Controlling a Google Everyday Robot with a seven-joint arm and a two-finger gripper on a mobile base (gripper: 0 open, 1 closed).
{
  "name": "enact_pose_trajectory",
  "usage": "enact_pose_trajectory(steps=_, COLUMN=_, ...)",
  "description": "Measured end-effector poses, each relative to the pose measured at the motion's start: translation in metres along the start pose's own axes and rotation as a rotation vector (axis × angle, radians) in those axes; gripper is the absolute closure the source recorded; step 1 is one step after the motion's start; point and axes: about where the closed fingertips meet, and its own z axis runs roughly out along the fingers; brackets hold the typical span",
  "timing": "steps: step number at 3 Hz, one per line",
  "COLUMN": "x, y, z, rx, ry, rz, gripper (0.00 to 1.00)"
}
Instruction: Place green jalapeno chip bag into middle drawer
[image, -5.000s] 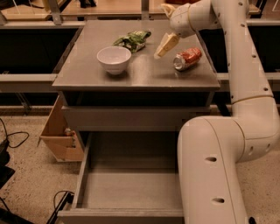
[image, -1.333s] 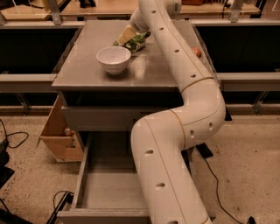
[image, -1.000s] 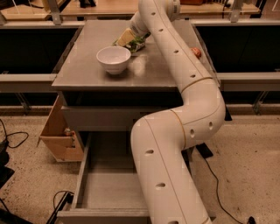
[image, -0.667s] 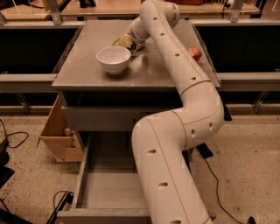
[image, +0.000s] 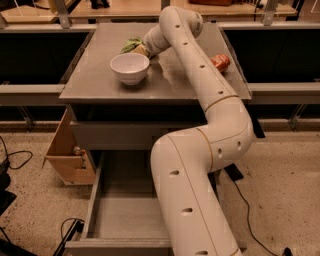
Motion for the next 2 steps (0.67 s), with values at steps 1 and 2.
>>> enact_pose_trajectory(steps=1, x=0.0000, y=0.0000, z=0.0001, rx=0.000, ry=0.000, rz=0.000, gripper=0.64)
enact_pose_trajectory(steps=2, x=0.0000, y=0.0000, z=0.0001, rx=0.000, ry=0.000, rz=0.000, gripper=0.87)
